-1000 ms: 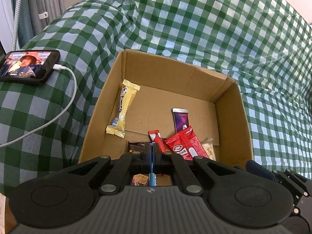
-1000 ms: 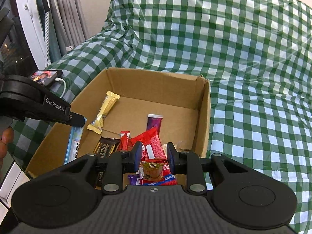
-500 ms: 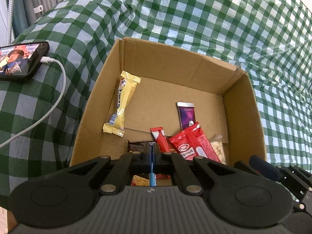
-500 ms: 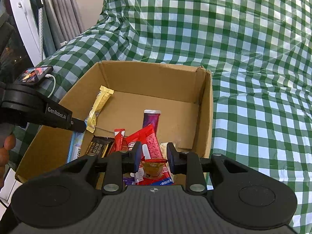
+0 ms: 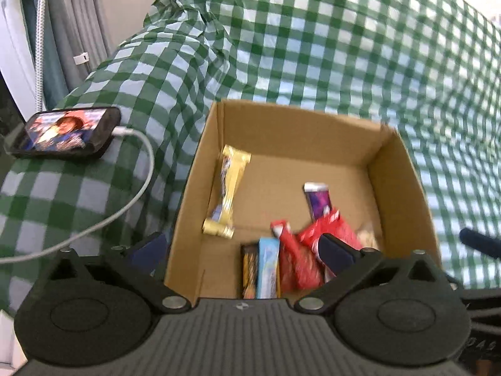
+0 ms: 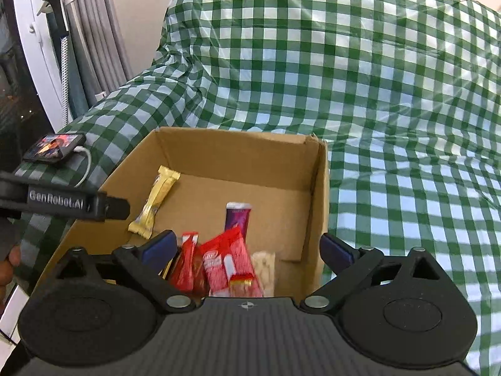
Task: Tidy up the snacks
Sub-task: 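Open the left tool in the box while the right tool releases the candy inside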
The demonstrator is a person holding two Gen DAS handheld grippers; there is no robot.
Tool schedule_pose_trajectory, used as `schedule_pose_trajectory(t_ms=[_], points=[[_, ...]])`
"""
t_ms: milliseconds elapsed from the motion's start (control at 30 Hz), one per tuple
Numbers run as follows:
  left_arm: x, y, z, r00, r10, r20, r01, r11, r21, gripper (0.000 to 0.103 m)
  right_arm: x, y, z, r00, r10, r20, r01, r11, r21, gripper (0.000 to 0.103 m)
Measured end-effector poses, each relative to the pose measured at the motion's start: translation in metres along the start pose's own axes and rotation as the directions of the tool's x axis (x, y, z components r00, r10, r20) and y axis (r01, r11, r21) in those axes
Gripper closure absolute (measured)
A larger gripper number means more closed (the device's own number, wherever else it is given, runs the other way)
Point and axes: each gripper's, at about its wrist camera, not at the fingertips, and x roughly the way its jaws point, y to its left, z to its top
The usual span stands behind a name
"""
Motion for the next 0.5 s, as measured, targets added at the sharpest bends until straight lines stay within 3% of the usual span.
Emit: schedule_pose_trajectory(t_ms=[200,333,500], points=[[-0.037,-0.001,-0.030,1.000,0.024,-0.017,-0.024,1.000,-0.001,0.000,-0.041,0.021,-0.024,0.999,-0.029,0.021,0.029,0.999,-0.033,0.001],[-0.061,-0.006,-0.045,0.999,0.044,0.007,-0.044,0.999,0.023,0.000,-0.067,0.034,-0.038,0.994,-0.088,0.062,0.091,0.995,-0.047,0.001],[-0.081,-0.007,-0.060,0.999,0.032,0.018,-0.032,0.999,0.013,0.000,-0.090,0.040,-0.050,0.990,-0.122,0.071,0.124,0.992,-0.023,0.001]])
